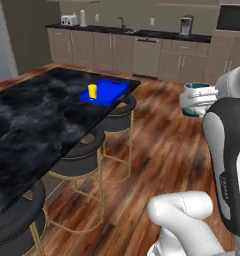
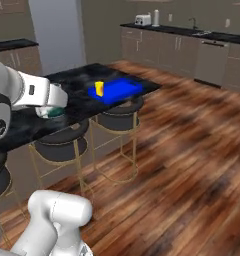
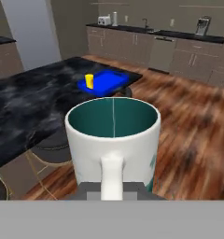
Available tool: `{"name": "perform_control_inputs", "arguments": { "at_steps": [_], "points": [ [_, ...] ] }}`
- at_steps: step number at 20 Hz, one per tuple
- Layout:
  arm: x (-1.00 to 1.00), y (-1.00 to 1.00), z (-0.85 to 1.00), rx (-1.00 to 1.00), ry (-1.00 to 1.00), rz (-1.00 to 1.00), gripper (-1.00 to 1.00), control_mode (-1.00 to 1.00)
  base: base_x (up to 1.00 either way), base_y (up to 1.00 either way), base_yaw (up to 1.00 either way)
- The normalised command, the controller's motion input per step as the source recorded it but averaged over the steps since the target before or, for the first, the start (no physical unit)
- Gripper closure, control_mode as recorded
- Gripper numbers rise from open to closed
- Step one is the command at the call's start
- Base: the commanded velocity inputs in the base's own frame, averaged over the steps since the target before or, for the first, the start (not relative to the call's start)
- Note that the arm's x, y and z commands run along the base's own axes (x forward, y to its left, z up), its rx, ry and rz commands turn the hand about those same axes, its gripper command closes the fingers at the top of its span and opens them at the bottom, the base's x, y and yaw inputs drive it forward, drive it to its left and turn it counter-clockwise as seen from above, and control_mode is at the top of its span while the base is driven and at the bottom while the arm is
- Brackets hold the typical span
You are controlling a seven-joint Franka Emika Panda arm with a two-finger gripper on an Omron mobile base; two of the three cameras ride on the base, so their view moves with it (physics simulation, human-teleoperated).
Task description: There is a tray on the dining counter. Grab the cup, mug, and pitcher and place them on the tray. The pitcher may be placed next to the tray if it cannot fit the tray.
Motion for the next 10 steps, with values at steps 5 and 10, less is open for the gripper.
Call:
{"name": "perform_control_inputs", "arguments": {
  "at_steps": [5, 10],
  "points": [
    [0.00, 0.00, 0.00, 0.00, 0.00, 0.00, 1.00, 1.00, 0.89, -0.36, 0.68],
    [0.00, 0.00, 0.00, 0.00, 0.00, 0.00, 1.00, 1.00, 0.92, -0.34, 0.67]
  ]
}}
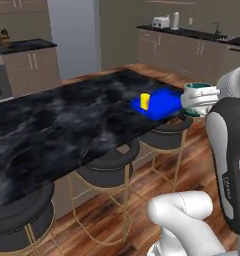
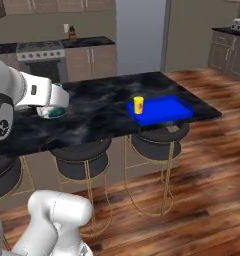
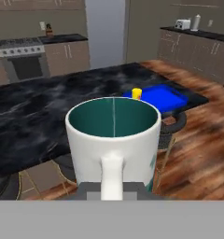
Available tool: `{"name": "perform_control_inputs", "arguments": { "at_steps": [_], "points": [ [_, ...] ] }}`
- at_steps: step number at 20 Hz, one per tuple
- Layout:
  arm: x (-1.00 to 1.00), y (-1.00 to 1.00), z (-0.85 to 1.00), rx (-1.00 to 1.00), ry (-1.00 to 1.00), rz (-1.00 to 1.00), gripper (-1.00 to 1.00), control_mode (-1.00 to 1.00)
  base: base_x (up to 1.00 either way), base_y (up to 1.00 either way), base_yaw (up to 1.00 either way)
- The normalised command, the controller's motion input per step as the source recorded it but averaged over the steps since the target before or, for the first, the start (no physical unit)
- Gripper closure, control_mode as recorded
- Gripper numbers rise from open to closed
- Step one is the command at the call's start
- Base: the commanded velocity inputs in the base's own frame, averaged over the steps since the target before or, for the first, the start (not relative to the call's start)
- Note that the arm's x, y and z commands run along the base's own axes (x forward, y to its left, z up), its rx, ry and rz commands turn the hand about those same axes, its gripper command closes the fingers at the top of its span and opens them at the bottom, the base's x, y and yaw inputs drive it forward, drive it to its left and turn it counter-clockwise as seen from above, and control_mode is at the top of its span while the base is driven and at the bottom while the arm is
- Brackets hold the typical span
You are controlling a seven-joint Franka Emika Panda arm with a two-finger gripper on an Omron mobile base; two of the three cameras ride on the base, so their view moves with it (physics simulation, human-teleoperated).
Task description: There is a tray on the dining counter. Grab the cup, mug, and pitcher and place them on the tray. The pitcher may be placed next to the tray if it cannot fit the tray.
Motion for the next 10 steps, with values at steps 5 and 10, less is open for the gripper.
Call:
{"name": "perform_control_inputs", "arguments": {
  "at_steps": [5, 10],
  "points": [
    [0.00, 0.00, 0.00, 0.00, 0.00, 0.00, 1.00, 1.00, 0.64, -0.57, 0.64],
    [0.00, 0.00, 0.00, 0.00, 0.00, 0.00, 1.00, 1.00, 0.14, -0.81, 0.50]
  ]
}}
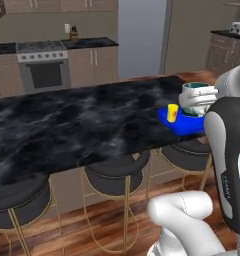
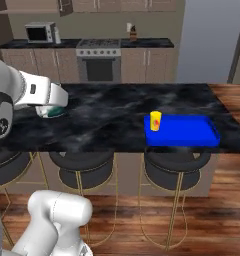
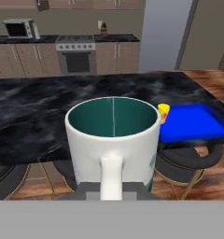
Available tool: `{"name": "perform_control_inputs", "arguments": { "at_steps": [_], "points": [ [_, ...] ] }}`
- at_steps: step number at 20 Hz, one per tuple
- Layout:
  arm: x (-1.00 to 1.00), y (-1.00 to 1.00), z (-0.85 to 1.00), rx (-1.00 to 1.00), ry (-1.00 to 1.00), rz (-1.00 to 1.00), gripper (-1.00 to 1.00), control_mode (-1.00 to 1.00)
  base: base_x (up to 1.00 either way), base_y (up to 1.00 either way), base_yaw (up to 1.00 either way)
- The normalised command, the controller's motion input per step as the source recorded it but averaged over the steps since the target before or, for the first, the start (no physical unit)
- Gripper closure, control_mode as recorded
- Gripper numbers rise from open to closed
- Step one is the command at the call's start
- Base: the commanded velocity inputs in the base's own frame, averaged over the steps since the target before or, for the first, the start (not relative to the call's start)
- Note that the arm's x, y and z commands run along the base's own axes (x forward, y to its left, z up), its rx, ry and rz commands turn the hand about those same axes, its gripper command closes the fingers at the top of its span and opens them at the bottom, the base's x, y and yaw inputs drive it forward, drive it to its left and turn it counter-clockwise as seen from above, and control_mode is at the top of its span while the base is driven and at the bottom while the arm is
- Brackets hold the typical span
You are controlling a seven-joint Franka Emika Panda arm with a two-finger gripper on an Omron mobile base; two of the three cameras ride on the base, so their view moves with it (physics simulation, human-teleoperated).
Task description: There is a tray on the dining counter. Grab the cup, mug, and pitcher and place them on the tray. The pitcher may be placed next to the tray if it cannot fit the tray.
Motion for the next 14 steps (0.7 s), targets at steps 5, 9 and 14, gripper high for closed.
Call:
{"name": "perform_control_inputs", "arguments": {
  "at_steps": [5, 9, 14],
  "points": [
    [0.00, 0.00, 0.00, 0.00, 0.00, 0.00, 1.00, 1.00, 0.00, -0.91, 0.39],
    [0.00, 0.00, 0.00, 0.00, 0.00, 0.00, 1.00, 1.00, -0.01, -0.81, 0.29],
    [0.00, 0.00, 0.00, 0.00, 0.00, 0.00, 1.00, 1.00, -0.10, -0.76, 0.18]
  ]
}}
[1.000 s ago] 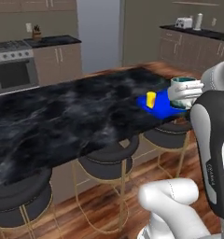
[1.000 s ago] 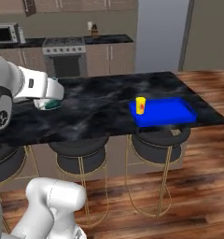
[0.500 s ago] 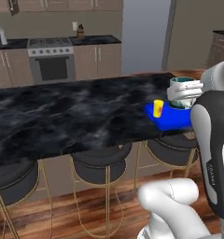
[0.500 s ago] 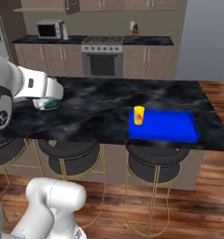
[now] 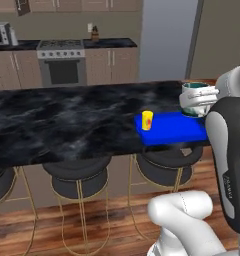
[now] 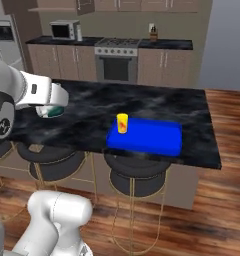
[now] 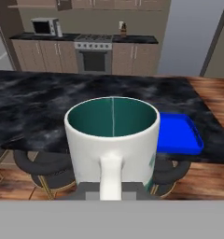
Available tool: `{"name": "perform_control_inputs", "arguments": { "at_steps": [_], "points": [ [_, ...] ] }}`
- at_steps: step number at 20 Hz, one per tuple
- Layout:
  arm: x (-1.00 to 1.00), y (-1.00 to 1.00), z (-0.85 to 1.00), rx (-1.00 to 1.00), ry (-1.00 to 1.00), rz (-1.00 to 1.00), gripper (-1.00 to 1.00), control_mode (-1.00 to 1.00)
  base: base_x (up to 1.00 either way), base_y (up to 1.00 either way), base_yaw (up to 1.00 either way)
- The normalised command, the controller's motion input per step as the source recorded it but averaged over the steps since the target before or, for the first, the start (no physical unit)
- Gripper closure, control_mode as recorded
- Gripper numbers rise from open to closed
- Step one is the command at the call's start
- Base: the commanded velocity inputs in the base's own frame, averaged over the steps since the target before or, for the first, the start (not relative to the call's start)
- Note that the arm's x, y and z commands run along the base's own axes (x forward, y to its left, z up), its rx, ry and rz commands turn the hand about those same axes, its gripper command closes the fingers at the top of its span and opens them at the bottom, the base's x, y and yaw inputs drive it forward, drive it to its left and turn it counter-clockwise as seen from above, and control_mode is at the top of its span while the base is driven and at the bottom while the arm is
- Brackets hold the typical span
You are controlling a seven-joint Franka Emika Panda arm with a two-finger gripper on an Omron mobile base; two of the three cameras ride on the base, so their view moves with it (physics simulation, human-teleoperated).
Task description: There is a tray on the dining counter. Grab the cup, mug, and pitcher and place them on the tray. The pitcher may be placed next to the tray if it cannot fit the tray.
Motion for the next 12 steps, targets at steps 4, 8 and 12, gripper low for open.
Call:
{"name": "perform_control_inputs", "arguments": {
  "at_steps": [4, 8, 12],
  "points": [
    [0.00, 0.00, 0.00, 0.00, 0.00, 0.00, 1.00, 1.00, -0.02, -0.64, 0.02],
    [0.00, 0.00, 0.00, 0.00, 0.00, 0.00, 1.00, 1.00, 0.00, -0.54, 0.00],
    [0.00, 0.00, 0.00, 0.00, 0.00, 0.00, 1.00, 1.00, 0.02, -0.54, 0.00]
  ]
}}
